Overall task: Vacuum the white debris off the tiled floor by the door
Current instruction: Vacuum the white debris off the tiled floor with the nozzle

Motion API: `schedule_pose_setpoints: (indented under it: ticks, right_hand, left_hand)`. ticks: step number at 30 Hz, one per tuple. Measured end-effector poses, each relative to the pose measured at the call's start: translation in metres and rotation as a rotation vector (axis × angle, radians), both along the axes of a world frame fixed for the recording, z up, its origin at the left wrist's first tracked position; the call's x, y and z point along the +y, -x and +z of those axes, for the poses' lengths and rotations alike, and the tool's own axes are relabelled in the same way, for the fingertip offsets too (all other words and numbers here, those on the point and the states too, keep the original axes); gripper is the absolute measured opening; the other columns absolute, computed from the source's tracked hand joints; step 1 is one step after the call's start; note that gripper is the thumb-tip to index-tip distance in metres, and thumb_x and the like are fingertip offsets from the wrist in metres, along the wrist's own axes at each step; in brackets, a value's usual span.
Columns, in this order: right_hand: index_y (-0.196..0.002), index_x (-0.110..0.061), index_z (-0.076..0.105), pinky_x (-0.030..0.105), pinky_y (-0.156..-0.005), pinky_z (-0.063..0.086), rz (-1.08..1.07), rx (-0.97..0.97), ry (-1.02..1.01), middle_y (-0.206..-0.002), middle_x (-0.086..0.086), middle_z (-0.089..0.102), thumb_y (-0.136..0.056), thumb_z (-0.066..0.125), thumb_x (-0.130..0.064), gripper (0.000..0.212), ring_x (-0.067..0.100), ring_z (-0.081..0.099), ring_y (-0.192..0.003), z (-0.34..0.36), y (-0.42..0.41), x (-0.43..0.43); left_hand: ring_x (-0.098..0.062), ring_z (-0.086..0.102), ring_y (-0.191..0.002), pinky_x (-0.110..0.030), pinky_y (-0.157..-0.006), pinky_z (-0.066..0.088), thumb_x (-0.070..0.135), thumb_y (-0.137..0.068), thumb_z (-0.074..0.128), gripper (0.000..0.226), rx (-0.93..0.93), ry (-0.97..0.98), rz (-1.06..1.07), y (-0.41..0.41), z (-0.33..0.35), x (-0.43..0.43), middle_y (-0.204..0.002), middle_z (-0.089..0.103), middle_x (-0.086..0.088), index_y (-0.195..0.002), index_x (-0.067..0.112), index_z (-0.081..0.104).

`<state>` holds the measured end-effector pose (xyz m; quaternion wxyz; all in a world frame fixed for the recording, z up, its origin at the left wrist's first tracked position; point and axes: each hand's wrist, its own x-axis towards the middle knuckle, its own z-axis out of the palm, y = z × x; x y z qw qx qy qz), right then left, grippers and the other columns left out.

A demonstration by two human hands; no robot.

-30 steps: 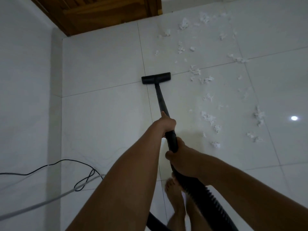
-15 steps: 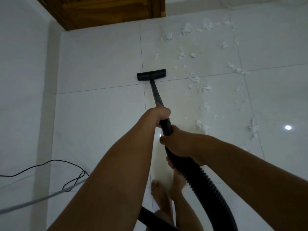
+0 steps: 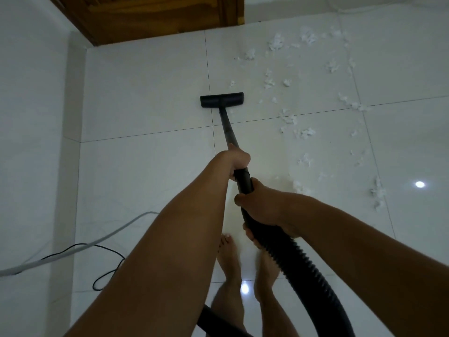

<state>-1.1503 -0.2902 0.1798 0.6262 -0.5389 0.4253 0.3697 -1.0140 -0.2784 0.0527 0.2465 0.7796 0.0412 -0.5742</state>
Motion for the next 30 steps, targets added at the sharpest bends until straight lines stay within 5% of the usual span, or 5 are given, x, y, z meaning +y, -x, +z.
schedule_pose_setpoints:
  ticks: [4,8,11,27,30]
  right_hand:
    - [-0.156,-0.032,0.013,0.054,-0.098,0.054,0.071,0.001,0.076,-0.124,0.025,0.063,-0.102,0.049,-0.027,0.066,0.041,0.067,-0.107,-0.011,0.011,0.024]
    - [-0.155,-0.043,0.008,0.036,-0.055,0.059,-0.047,0.054,-0.033,-0.087,0.02,0.063,-0.105,0.048,-0.022,0.067,0.024,0.062,-0.055,0.003,0.03,0.051]
    - [-0.157,-0.044,0.004,0.025,-0.041,0.05,-0.052,0.004,0.019,-0.084,0.016,0.062,-0.105,0.047,-0.02,0.072,0.016,0.058,-0.046,0.003,0.043,0.066]
    - [-0.16,-0.038,-0.005,0.014,-0.037,0.042,-0.033,-0.15,0.144,-0.088,0.001,0.057,-0.107,0.042,-0.025,0.072,0.01,0.059,-0.051,-0.042,0.053,0.068]
    - [-0.159,-0.041,-0.006,0.023,-0.052,0.052,-0.021,-0.153,0.143,-0.095,0.006,0.062,-0.106,0.041,-0.027,0.072,0.015,0.061,-0.058,-0.05,0.041,0.06]
  left_hand:
    - [-0.025,0.061,-0.088,-0.037,-0.074,0.058,0.01,-0.1,0.043,0.085,0.007,0.02,-0.022,0.014,-0.002,0.019,-0.136,0.053,-0.02,-0.159,0.031,-0.015]
    - [-0.026,0.061,-0.095,-0.038,-0.083,0.059,0.011,-0.1,0.042,0.086,0.031,-0.007,-0.062,0.034,0.008,0.044,-0.137,0.053,-0.019,-0.158,0.033,-0.017]
    - [-0.026,0.06,-0.099,-0.037,-0.082,0.057,0.011,-0.101,0.042,0.086,0.032,-0.002,-0.076,0.046,0.012,0.056,-0.139,0.05,-0.017,-0.158,0.033,-0.019]
    - [-0.031,0.061,-0.111,-0.043,-0.097,0.054,0.018,-0.101,0.041,0.084,-0.062,0.021,-0.156,0.044,-0.032,0.049,-0.131,0.055,-0.017,-0.157,0.034,-0.02]
    - [-0.03,0.062,-0.108,-0.043,-0.095,0.054,0.018,-0.101,0.041,0.084,-0.084,0.013,-0.183,0.031,-0.038,0.039,-0.128,0.057,-0.016,-0.157,0.034,-0.02]
